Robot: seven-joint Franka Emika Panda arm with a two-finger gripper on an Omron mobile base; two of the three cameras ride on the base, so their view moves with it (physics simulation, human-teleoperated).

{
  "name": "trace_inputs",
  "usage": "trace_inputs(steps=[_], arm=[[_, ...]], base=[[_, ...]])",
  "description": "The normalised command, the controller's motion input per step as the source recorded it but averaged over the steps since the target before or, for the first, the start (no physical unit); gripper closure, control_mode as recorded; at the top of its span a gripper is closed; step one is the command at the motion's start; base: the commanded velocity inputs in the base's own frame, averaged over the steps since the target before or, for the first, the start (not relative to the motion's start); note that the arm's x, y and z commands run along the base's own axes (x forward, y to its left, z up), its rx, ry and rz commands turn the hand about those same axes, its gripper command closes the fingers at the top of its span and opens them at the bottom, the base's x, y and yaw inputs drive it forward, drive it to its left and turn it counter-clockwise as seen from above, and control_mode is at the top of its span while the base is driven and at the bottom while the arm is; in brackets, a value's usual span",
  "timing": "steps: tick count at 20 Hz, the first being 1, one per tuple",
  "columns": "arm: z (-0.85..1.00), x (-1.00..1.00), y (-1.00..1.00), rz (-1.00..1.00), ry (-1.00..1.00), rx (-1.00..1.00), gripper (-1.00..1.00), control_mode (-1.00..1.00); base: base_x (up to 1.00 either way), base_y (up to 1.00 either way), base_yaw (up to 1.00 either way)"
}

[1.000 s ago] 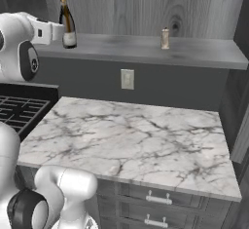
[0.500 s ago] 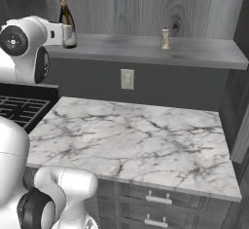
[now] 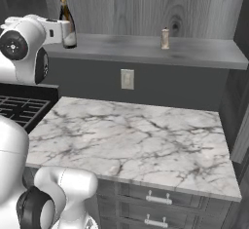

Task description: Get the candle and the wine from the cabinet and move them to the dining counter.

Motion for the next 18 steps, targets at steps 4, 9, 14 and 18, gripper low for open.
trace_inputs(steps=[4,9,14,18], arm=[[0.03,0.0,0.0,0.0,-0.02,0.0,-1.0,-1.0],[0.0,0.0,0.0,0.0,0.0,0.0,-1.0,-1.0],[0.03,0.14,0.09,0.0,0.0,0.0,-1.0,-1.0],[0.11,0.26,0.15,0.0,0.0,-0.01,-1.0,-1.0]], base=[[0.0,0.0,0.0],[0.0,0.0,0.0],[0.0,0.0,0.0],[0.0,0.0,0.0]])
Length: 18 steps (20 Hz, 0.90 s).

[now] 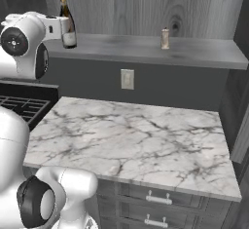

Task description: Get the candle and the wine from the cabinet and move them to the dining counter.

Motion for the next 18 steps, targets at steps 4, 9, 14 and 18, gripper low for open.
trace_inputs(steps=[4,9,14,18], arm=[[0.01,0.31,0.14,0.0,0.04,-0.02,-1.0,-1.0],[0.01,0.35,0.01,0.0,0.05,0.0,-1.0,-1.0],[0.0,0.45,0.0,0.0,0.11,0.0,-1.0,-1.0],[0.07,0.44,0.0,0.0,0.06,0.0,-1.0,-1.0]], base=[[0.0,0.0,0.0],[0.0,0.0,0.0],[0.0,0.0,0.0],[0.0,0.0,0.0]])
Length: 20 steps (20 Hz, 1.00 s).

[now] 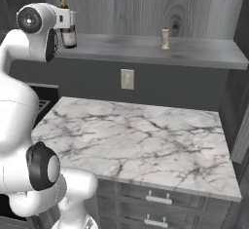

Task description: Get the candle and the wine from the cabinet and move them to the dining counter.

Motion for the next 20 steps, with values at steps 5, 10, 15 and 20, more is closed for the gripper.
trace_inputs(steps=[5,10,15,20], arm=[[0.1,0.42,0.0,0.0,0.0,-0.03,-1.0,-1.0],[0.05,0.26,0.0,0.0,0.0,-0.03,-1.0,-1.0],[0.01,0.02,0.0,0.0,0.0,-0.02,-1.0,-1.0],[0.04,0.06,0.05,0.0,0.0,-0.04,-1.0,-1.0]], base=[[0.0,0.0,0.0],[0.0,0.0,0.0],[0.0,0.0,0.0],[0.0,0.0,0.0]])
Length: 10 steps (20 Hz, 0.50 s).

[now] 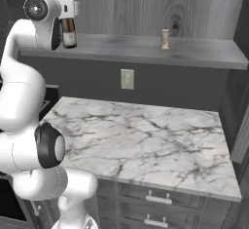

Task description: Get the candle and the wine from the cabinet and move them to the dining counter.

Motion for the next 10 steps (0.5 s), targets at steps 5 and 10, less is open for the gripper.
trace_inputs(steps=[5,10], arm=[[0.0,0.13,0.09,0.0,0.0,-0.03,-1.0,-1.0],[0.0,0.1,0.0,0.0,0.0,0.0,-1.0,-1.0]], base=[[0.0,0.0,0.0],[0.0,0.0,0.0]])
